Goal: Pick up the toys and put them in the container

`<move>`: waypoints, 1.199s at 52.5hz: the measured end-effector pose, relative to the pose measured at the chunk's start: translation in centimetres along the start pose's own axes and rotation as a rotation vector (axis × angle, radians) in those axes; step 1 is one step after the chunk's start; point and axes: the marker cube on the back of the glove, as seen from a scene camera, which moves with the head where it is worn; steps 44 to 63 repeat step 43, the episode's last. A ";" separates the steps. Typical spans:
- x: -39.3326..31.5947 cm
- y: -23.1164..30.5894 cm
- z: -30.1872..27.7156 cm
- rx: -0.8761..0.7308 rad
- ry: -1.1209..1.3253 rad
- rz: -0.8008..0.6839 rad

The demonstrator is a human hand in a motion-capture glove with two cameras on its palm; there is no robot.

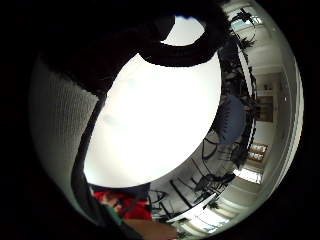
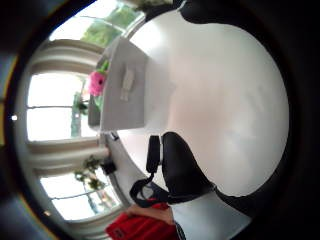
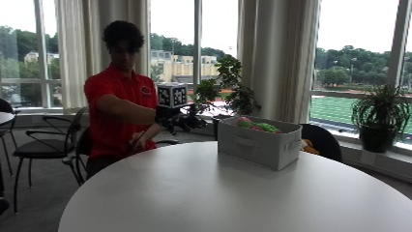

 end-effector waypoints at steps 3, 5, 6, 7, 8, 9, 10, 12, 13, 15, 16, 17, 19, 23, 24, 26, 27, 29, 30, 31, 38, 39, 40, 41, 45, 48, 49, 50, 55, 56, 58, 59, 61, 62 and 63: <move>0.8 0.1 -0.3 -0.014 0.001 -0.045; 1.3 0.0 -0.4 -0.012 -0.003 -0.037; 1.5 0.1 -0.5 -0.009 -0.005 -0.033; 1.7 0.1 -0.6 -0.007 -0.007 -0.029; 1.8 0.1 -0.6 -0.004 -0.007 -0.026; 1.9 0.2 -0.7 -0.002 -0.007 -0.023; 2.0 0.2 -0.7 0.000 -0.006 -0.021; 2.2 0.4 -0.8 0.002 -0.005 -0.018; 2.3 0.5 -0.8 0.002 -0.006 -0.018; 2.6 0.7 -0.9 -0.001 -0.009 -0.019; 2.7 0.8 -0.9 -0.003 -0.011 -0.018; 2.8 0.9 -0.9 -0.006 -0.013 -0.017; 2.9 1.2 -0.8 -0.013 -0.017 -0.015; 3.3 1.4 -0.8 -0.013 -0.020 -0.009; 3.5 1.4 -0.8 -0.011 -0.019 -0.008; 3.7 1.5 -0.8 -0.010 -0.019 -0.005; 3.8 1.5 -0.8 -0.010 -0.020 -0.004; 4.0 1.5 -0.9 -0.009 -0.020 -0.002; 4.2 1.5 -0.9 -0.009 -0.020 -0.001; 4.3 1.6 -0.9 -0.009 -0.018 0.001; 5.0 1.7 -1.1 -0.001 -0.021 0.016; 5.1 1.6 -1.1 0.001 -0.023 0.019; 5.1 1.6 -1.1 0.004 -0.023 0.021; 5.2 1.5 -1.2 0.005 -0.023 0.023; 5.3 1.5 -1.2 0.007 -0.019 0.024; 5.3 1.5 -1.2 0.007 -0.019 0.024; 5.3 1.5 -1.2 0.007 -0.019 0.024; 5.3 1.5 -1.2 0.007 -0.019 0.024; 5.3 1.5 -1.2 0.007 -0.019 0.024; 5.3 1.5 -1.2 0.007 -0.019 0.024; 5.3 1.5 -1.2 0.007 -0.019 0.024; 5.3 1.5 -1.2 0.007 -0.019 0.024; 5.3 1.5 -1.2 0.007 -0.019 0.024; 5.3 1.5 -1.2 0.007 -0.019 0.024; 5.3 1.5 -1.2 0.007 -0.019 0.024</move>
